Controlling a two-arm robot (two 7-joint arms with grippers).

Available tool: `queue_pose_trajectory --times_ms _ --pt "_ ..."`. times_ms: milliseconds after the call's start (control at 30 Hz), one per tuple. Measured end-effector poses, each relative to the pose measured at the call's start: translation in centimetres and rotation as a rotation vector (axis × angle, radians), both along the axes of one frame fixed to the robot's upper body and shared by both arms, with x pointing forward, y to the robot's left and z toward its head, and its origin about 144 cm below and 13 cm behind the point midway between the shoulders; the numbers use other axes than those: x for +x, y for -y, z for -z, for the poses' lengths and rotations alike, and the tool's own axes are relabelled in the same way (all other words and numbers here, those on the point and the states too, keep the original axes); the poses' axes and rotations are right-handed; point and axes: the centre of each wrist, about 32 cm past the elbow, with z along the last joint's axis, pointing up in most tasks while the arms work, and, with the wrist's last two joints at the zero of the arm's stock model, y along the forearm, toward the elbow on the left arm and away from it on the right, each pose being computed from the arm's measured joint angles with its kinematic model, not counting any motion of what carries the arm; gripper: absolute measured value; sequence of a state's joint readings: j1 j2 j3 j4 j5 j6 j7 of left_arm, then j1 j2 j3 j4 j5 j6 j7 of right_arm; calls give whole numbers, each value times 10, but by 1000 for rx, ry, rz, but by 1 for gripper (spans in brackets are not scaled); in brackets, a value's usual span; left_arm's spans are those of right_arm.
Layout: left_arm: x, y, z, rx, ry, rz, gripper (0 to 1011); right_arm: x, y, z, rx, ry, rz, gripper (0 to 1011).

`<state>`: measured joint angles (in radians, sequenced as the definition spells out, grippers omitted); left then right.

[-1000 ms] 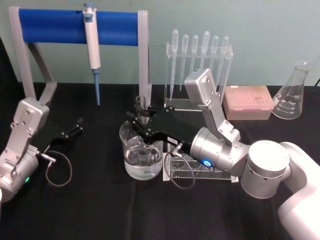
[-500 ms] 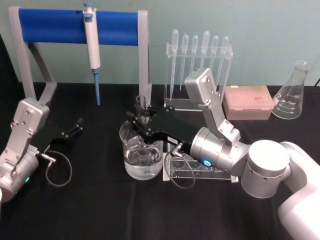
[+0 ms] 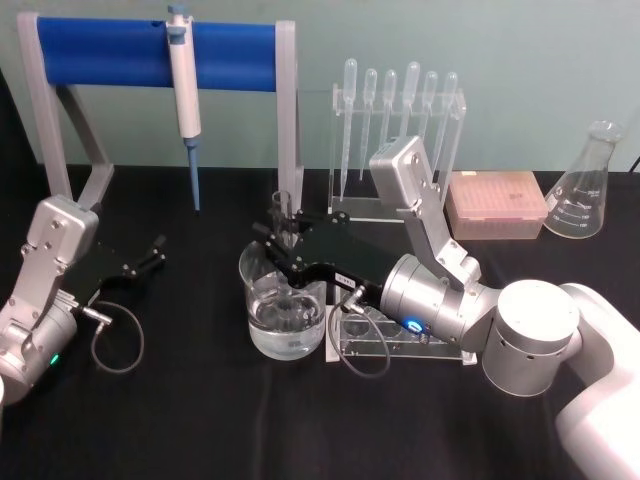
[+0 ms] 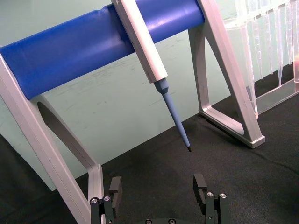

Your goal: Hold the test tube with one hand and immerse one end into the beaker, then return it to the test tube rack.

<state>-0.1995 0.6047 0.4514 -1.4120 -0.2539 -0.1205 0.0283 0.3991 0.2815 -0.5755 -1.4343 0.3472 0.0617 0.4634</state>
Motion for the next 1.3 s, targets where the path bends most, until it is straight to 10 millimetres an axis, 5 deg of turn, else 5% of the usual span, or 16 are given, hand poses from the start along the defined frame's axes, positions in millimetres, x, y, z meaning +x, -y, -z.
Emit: queue_pose_trajectory --times_ms 1300 --pt "0 0 0 0 0 0 1000 0 0 0 0 0 0 227"
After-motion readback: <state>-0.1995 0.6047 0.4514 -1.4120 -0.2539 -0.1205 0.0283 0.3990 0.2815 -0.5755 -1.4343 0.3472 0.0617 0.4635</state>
